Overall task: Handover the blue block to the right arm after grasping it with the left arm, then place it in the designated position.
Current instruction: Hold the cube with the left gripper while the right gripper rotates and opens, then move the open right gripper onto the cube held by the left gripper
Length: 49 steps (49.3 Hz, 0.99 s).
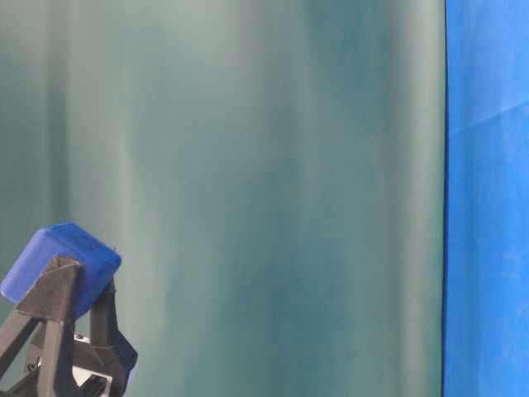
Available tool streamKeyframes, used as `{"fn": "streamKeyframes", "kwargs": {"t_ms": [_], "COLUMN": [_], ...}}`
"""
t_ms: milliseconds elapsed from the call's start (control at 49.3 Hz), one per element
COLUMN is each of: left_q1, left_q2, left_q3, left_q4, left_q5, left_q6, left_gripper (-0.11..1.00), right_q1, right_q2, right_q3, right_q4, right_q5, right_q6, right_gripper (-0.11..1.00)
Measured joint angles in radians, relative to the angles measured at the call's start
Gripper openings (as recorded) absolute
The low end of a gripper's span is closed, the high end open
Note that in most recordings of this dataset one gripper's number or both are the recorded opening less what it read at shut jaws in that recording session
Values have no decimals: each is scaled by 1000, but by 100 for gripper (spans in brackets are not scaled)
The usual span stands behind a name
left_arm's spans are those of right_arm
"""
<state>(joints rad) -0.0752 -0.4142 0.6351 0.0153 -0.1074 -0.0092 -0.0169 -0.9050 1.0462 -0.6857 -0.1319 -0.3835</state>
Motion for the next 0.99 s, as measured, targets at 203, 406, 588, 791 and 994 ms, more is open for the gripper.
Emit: {"fn": "streamKeyframes", "kwargs": {"t_ms": [203, 406, 588, 791, 994], "left_q1": [0, 0, 0, 0, 0], "left_q2": [2, 0, 0, 0, 0], "left_q3": [0, 0, 0, 0, 0], "left_q4": [0, 0, 0, 0, 0], "left_q5": [0, 0, 2, 0, 0], "left_q6": [-2, -2, -2, -2, -2], "left_gripper": [49, 48, 49, 49, 48], "right_q1": [0, 0, 0, 0, 0], "right_q2": [60, 155, 270, 407, 543], "right_q3": [-41, -109, -204, -327, -436], "right_q4": [-3, -18, -57, -104, -149], "right_q5": [0, -28, -48, -61, -98], "right_q6": [0, -2, -5, -3, -3], "right_gripper": [94, 94, 94, 94, 94]}}
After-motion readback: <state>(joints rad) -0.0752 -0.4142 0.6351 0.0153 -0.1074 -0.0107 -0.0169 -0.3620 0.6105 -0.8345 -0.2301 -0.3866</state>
